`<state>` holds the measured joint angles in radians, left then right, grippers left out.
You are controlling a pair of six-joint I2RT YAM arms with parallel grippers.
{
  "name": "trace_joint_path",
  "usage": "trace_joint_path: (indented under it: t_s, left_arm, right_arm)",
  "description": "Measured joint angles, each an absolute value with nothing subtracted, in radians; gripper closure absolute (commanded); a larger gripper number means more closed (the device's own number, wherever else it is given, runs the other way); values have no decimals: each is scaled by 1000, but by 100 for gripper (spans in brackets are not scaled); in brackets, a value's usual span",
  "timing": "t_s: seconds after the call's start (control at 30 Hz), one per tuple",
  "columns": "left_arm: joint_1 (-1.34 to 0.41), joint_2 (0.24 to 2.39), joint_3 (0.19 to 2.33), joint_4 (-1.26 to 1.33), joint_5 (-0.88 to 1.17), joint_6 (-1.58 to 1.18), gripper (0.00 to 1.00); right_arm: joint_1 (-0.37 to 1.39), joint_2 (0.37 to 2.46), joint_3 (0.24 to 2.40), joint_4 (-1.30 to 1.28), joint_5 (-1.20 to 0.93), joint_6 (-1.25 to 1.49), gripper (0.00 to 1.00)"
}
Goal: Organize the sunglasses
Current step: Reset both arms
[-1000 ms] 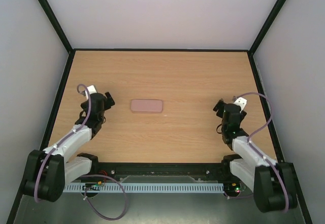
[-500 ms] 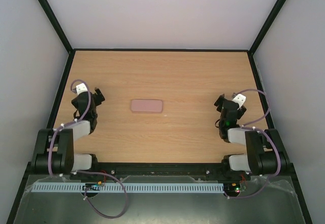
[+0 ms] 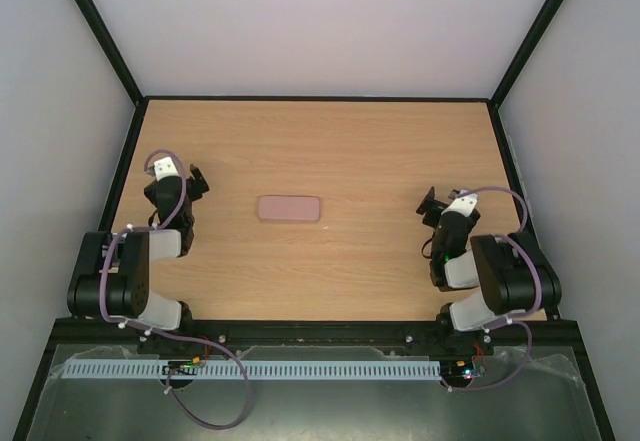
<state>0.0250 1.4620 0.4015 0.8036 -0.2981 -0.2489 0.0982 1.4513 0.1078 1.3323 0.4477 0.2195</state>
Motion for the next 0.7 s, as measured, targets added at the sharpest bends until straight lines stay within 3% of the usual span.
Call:
trace_joint_path:
  t_s: [0.1,0.7]
  left_arm:
    - [24,1471,389,867,-302,-228,0]
    - [5,1520,238,1186,-217,-135,1]
  right_arm:
    - [98,1531,109,1405,408,194,1]
    - [98,1533,165,1357,365,168,2]
